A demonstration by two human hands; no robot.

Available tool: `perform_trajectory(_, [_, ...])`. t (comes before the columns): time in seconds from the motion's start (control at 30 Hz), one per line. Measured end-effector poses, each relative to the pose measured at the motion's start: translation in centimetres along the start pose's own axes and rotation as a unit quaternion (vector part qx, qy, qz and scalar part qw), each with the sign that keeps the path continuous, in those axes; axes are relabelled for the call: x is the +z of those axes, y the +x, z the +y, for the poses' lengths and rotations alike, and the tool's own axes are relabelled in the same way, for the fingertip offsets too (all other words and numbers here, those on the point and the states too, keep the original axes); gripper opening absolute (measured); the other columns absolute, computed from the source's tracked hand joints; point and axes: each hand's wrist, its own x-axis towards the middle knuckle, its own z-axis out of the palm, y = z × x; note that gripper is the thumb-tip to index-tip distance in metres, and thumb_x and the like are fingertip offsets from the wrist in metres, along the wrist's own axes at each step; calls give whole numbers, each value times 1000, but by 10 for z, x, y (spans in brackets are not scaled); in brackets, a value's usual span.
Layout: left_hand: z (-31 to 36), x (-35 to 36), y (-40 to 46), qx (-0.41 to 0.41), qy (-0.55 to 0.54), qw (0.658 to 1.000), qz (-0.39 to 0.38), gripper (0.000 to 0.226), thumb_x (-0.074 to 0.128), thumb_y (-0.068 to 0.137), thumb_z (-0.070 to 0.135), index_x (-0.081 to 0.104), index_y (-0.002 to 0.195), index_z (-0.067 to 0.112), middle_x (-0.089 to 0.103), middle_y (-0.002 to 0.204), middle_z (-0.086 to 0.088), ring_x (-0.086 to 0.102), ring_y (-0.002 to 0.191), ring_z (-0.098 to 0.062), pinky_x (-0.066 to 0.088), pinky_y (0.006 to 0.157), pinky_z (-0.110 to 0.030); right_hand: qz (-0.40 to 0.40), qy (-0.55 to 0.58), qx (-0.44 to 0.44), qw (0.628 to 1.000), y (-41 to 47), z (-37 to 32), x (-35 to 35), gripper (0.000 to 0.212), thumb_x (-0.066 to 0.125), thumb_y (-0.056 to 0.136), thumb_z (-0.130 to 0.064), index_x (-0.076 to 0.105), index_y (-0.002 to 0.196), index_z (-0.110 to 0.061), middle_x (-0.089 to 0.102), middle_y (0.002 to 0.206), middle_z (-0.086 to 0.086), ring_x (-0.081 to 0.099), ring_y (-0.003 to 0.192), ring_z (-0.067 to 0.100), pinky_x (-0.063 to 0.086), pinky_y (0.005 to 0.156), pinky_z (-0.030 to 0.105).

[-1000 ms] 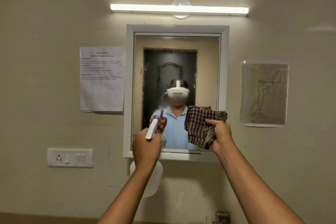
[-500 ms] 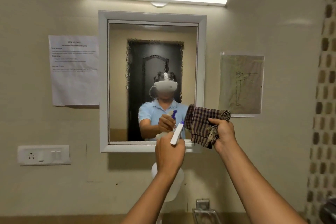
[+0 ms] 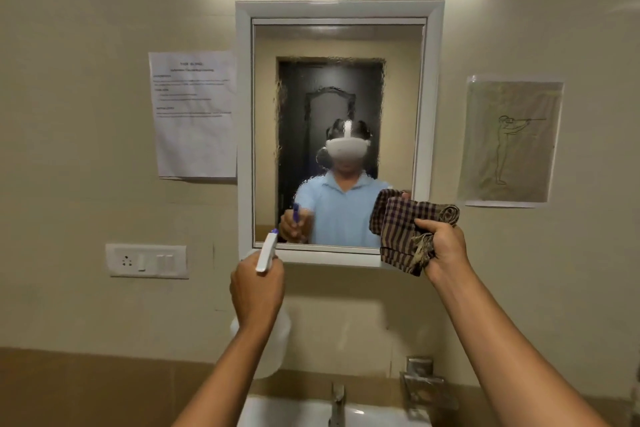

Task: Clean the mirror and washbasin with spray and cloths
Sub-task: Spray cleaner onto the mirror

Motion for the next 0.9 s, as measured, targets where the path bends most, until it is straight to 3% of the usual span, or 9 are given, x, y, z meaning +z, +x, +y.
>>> perform_trajectory(0.2, [-29,-30,17,-15,14,1000,3,24,58,84,11,57,62,3,49,53,-14,44,49,-25,39,46,-36,26,11,-7,1000,-9,5,-3,38,59,76,6,65,113,5,71,106,25,71,93,42,57,77,59])
perform_trajectory(0.37, [-34,-20,6,0,14,999,-36,23,59,83,16,57,61,12,55,55,-14,54,51,-33,47,47,-43,51,9,-22,998,-27,5,-8,36,56,80,9,63,115,8,69,109,26,69,95,42,58,79,55])
perform_trajectory(0.5, [-23,-1,-13,19,-11,996,-88,26,58,83,12,53,58,12,50,52,-10,43,49,-25,34,49,-33,68,15,-31,997,-45,3,-17,35,53,82,10,63,115,8,70,104,24,70,91,41,61,69,48])
perform_trajectory(0.6, [-14,17,-29,30,-21,991,-129,23,57,83,15,55,61,9,53,54,-11,50,53,-33,38,48,-37,88,22,-41,995,-58,0,-27,31,53,84,11,63,113,3,69,90,18,69,75,32,60,54,39])
perform_trajectory(0.67, [-7,27,-39,37,-26,987,-152,23,57,83,17,55,62,9,54,54,-8,52,56,-33,42,48,-39,97,21,-48,994,-65,-1,-34,33,54,84,11,62,114,4,69,89,16,69,74,31,60,53,38])
perform_trajectory(0.9, [11,55,-65,34,-62,978,-197,28,55,85,13,48,58,12,45,50,-2,38,51,-22,28,47,-31,127,-3,-63,990,-80,-3,-59,36,53,85,12,60,120,6,69,91,16,69,76,32,61,58,44])
